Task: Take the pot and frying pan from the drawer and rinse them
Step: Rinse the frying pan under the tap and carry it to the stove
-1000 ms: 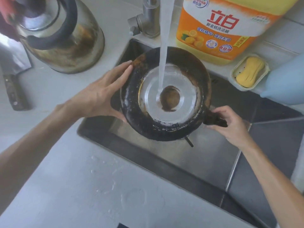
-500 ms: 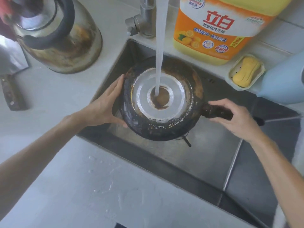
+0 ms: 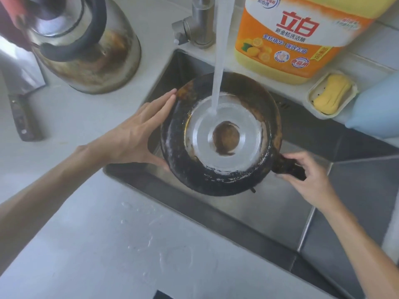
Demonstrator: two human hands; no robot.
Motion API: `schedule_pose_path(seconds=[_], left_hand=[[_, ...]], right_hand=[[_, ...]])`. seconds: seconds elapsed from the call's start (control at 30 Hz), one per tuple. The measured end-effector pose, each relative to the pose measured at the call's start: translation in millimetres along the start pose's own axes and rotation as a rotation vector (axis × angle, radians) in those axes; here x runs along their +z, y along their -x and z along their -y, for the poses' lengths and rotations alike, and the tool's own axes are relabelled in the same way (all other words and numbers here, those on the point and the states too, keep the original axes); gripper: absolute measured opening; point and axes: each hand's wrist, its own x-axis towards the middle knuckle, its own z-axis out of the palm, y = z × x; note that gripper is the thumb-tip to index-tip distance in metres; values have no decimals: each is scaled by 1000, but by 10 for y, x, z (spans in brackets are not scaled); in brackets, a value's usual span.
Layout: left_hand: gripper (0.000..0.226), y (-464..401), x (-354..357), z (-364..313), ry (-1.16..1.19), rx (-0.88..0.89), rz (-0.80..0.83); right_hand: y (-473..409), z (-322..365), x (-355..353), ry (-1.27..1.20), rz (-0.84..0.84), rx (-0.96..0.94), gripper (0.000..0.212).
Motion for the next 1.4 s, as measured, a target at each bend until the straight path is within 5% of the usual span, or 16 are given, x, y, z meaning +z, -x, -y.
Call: schedule_pose_path(seconds=[0.13,0.3,0.67,1.0,1.4], left_hand=[[127,-47,-129,-9,189,-182,105],[92,-228,5,51,353,-436,180],[30,-363,916,279,-141,-606,175],[38,-370,1253,526,2,-710,327],[48,-349,1348,614,146,-765,283]], right_hand=[[64,-51,72,-154,140,66,54],[5,-57,44,-94,238,149,33],[-249,-280,168,600,323,157,32],[-308,-656,443,452,455,164,47],[-294,-834,594,528,303,86,47]])
